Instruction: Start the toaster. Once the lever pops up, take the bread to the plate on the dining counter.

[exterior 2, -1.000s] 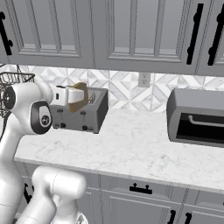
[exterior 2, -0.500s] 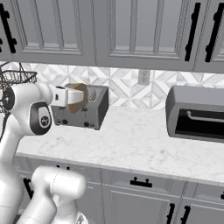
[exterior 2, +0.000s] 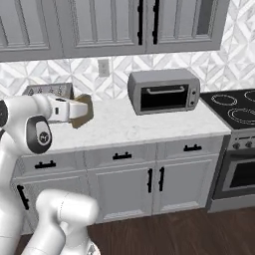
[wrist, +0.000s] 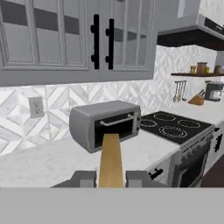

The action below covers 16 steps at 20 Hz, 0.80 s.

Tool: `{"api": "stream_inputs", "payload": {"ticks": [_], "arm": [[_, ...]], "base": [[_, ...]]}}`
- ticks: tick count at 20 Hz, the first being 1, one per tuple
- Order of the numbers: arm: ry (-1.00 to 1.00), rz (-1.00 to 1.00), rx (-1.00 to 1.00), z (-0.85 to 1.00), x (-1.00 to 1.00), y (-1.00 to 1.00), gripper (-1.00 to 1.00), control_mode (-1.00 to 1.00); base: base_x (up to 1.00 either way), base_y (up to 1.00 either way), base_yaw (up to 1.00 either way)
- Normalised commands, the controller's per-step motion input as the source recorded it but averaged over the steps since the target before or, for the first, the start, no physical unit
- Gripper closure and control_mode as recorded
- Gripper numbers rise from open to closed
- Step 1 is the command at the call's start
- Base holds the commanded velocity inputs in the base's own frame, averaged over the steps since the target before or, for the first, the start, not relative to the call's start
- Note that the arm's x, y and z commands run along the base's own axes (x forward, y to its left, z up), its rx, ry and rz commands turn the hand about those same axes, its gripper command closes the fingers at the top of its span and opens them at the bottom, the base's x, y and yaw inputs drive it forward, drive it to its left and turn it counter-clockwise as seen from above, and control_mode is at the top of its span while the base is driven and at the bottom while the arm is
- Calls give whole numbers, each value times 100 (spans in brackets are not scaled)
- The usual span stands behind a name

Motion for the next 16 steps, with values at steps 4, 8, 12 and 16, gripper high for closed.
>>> {"api": "stream_inputs", "payload": {"ticks": [4, 8, 12, 16], "arm": [[0, 0, 0, 0, 0, 0, 100, 100], [0, 0, 0, 0, 0, 0, 100, 100], [0, 0, 0, 0, 0, 0, 100, 100], [0, 0, 0, 0, 0, 0, 100, 100]], "base": [[-35, -24, -70], [-14, -13, -82], [0, 0, -99], [3, 0, -92]]}}
